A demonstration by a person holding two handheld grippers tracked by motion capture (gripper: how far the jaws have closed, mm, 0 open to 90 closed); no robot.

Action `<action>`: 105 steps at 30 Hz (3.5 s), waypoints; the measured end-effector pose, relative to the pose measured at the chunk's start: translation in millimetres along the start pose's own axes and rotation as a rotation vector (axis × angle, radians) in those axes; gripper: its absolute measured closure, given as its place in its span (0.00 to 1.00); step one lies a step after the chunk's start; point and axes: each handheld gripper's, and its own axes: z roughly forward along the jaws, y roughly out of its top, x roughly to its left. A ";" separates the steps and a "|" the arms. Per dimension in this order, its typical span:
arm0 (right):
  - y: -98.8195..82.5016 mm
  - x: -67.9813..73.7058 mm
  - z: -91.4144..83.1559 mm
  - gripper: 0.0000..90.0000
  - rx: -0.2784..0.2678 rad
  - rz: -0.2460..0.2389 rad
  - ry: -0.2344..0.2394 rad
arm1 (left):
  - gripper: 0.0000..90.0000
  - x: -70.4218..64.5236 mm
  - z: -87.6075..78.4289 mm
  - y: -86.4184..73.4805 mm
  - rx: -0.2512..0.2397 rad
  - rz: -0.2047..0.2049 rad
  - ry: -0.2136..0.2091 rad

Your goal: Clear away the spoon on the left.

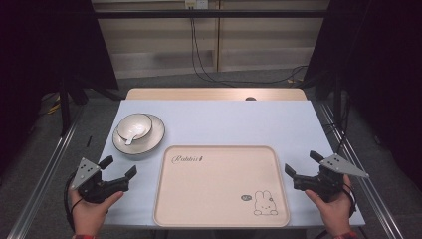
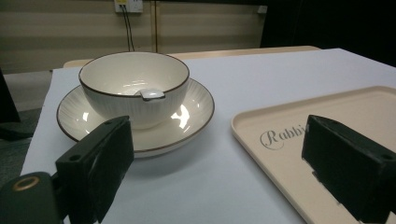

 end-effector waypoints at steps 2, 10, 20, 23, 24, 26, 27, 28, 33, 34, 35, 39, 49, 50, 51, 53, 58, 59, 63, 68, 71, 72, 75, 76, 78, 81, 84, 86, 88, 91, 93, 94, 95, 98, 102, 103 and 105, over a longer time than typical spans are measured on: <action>-0.9 -0.6 0.6 0.01 0.008 -0.004 -0.007 | 0.10 -0.8 2.0 0.2 0.002 -0.005 0.001; -1.6 -0.2 2.9 0.02 0.005 -0.016 -0.018 | 0.11 2.5 12.2 -1.0 0.019 -0.023 0.042; -2.2 -0.9 -0.3 0.02 0.000 -0.002 -0.013 | 0.13 11.8 23.1 2.8 0.010 -0.032 0.125; -3.0 -0.4 -0.2 0.02 -0.001 -0.016 -0.008 | 0.18 15.9 27.1 2.4 0.012 -0.032 0.143; -3.3 0.9 -0.6 0.02 -0.001 -0.017 -0.002 | 0.22 18.7 29.2 2.3 -0.002 -0.044 0.150; -3.4 1.2 -0.8 0.02 -0.002 -0.016 -0.002 | 0.23 19.9 30.5 2.5 -0.009 -0.052 0.149; -3.4 1.5 -1.5 0.02 0.001 -0.016 -0.001 | 0.26 20.9 32.2 2.7 -0.013 -0.047 0.149; -4.3 1.4 -2.0 0.02 0.000 -0.026 0.003 | 0.29 22.4 34.6 2.6 -0.013 -0.039 0.153; -5.9 1.4 -3.6 0.02 0.007 -0.027 -0.003 | 0.35 24.3 38.1 3.5 -0.014 -0.034 0.171; -6.5 1.2 -4.7 0.03 0.006 -0.028 -0.008 | 0.37 25.4 40.8 4.3 -0.023 -0.031 0.169; -6.5 1.2 -4.7 0.03 0.006 -0.028 -0.008 | 0.37 25.4 40.8 4.3 -0.023 -0.031 0.169; -8.0 0.4 -6.3 0.03 0.010 -0.030 -0.012 | 0.40 26.0 50.3 3.9 -0.016 -0.024 0.164; -11.5 -0.4 -12.8 0.03 0.016 -0.044 -0.016 | 0.50 27.0 63.2 4.1 0.002 0.005 0.200; -11.8 -0.9 -13.9 0.03 0.017 -0.043 -0.015 | 0.51 26.9 64.9 4.1 -0.001 0.004 0.201; -12.2 -1.1 -14.9 0.03 0.017 -0.042 -0.020 | 0.53 26.6 66.5 4.0 0.000 0.000 0.198; -12.9 -2.2 -16.6 0.03 0.018 -0.041 -0.023 | 0.56 26.0 69.8 4.1 0.004 -0.017 0.192; -15.4 -4.6 -22.7 0.04 0.014 -0.036 -0.040 | 0.62 25.5 74.6 4.3 0.000 -0.041 0.188; -15.4 -4.6 -22.7 0.04 0.014 -0.036 -0.040 | 0.63 25.5 74.6 4.3 0.000 -0.041 0.188; -16.6 -6.0 -26.0 0.04 0.016 -0.037 -0.044 | 0.68 24.1 76.8 4.9 -0.001 -0.051 0.191; -17.6 -6.4 -27.3 0.04 0.019 -0.035 -0.044 | 0.75 26.5 75.8 3.1 -0.001 -0.053 0.192; -17.7 -6.2 -27.0 0.04 0.022 -0.033 -0.043 | 0.77 26.7 75.8 2.3 0.000 -0.054 0.192; -17.7 -6.2 -27.0 0.04 0.022 -0.033 -0.043 | 0.77 26.7 75.8 2.3 0.000 -0.054 0.192; -17.7 -6.4 -26.4 0.05 0.024 -0.038 -0.041 | 0.80 28.2 75.4 1.1 0.001 -0.085 0.186; -17.9 -6.4 -26.4 0.05 0.022 -0.037 -0.042 | 0.81 28.2 75.2 1.4 0.006 -0.083 0.190; -17.8 -6.9 -27.0 0.05 0.024 -0.034 -0.040 | 0.82 28.2 75.2 1.4 0.003 -0.078 0.185; -18.0 -7.2 -27.0 0.05 0.019 -0.034 -0.043 | 0.84 28.3 75.1 1.2 0.000 -0.078 0.182; -17.7 -7.4 -27.5 0.05 0.020 -0.025 -0.039 | 0.86 28.6 74.7 1.4 -0.005 -0.086 0.174; -17.7 -7.4 -27.4 0.05 0.020 -0.025 -0.039 | 0.89 28.9 73.8 2.0 -0.009 -0.084 0.172; -17.8 -7.1 -27.3 0.05 0.020 -0.026 -0.039 | 0.94 29.2 73.1 2.5 -0.015 -0.085 0.165; -17.9 -7.1 -26.9 0.05 0.019 -0.032 -0.038 | 0.94 29.6 72.6 2.6 -0.015 -0.094 0.168; -18.0 -7.2 -26.7 0.05 0.019 -0.036 -0.038 | 0.94 30.6 72.3 2.5 -0.023 -0.094 0.169; -18.0 -7.2 -26.7 0.05 0.019 -0.035 -0.038 | 0.94 30.8 71.5 3.1 -0.026 -0.093 0.170; -17.9 -7.1 -26.9 0.05 0.019 -0.032 -0.038 | 0.94 30.9 70.3 4.3 -0.032 -0.090 0.172; -17.8 -7.2 -27.2 0.05 0.020 -0.024 -0.034 | 0.94 30.9 66.8 10.1 -0.067 -0.088 0.184; -17.6 -8.0 -26.6 0.05 0.017 -0.022 -0.034 | 0.94 34.7 68.5 18.7 -0.110 -0.096 0.175; -17.6 -8.0 -26.6 0.05 0.017 -0.022 -0.034 | 0.94 34.7 68.5 18.7 -0.110 -0.096 0.175; -17.2 -8.7 -25.7 0.05 0.016 -0.021 -0.033 | 0.94 34.6 74.6 22.6 -0.123 -0.087 0.181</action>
